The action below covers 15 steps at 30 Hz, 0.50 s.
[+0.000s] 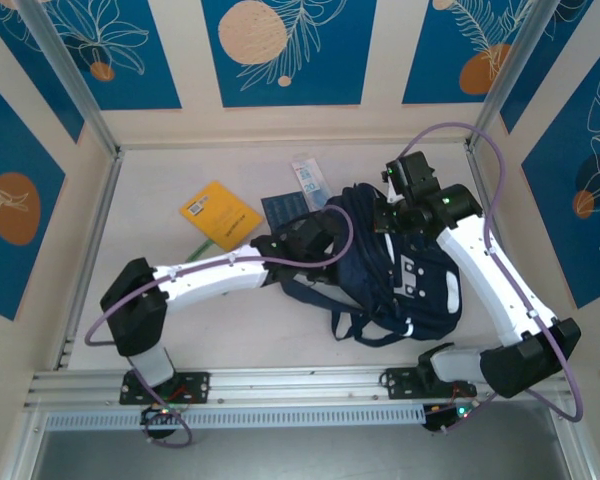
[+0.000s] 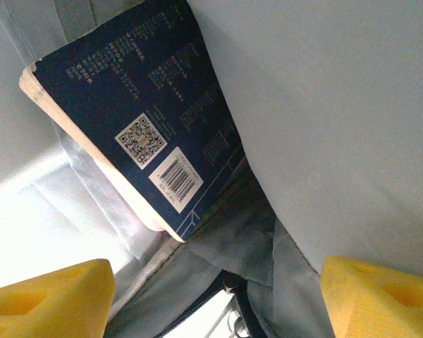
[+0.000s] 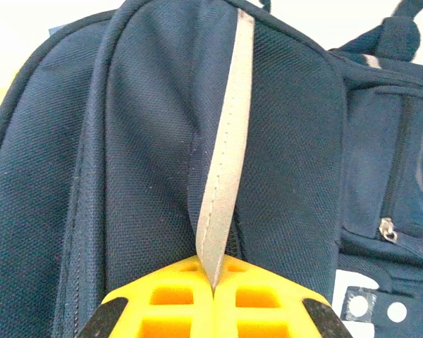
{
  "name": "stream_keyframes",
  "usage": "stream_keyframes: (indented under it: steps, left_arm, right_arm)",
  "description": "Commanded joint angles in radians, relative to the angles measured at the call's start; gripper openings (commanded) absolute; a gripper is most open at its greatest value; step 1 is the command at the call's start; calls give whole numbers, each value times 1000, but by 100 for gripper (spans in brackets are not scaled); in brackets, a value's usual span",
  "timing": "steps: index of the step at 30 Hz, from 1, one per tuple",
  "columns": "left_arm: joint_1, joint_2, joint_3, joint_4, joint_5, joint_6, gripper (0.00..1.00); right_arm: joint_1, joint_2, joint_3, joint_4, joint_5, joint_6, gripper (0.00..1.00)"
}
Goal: Pack books, pencil case, and school supplies into a backpack
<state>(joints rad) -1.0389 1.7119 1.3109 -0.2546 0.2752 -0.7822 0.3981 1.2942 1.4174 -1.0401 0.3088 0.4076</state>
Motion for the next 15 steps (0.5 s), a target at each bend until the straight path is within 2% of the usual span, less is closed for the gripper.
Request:
stream_keyframes:
  steps: [1,6,11,15]
  left_arm:
    - [-32,4,26,-45,22,57,80]
    - [56,-50,-122,-11,30,6,82]
    - [141,-77,-228,94,118,-48,83]
    - [169,-48,-239,127,159,-78,83]
  right_arm:
    - [-7,-11,9,131,125,25,0]
    - [-52,-153,-159,238,-25,56,0]
    - [-184,-349,-382,459,-365,62,0]
    - [-251,-351,-422,452,-450,76,0]
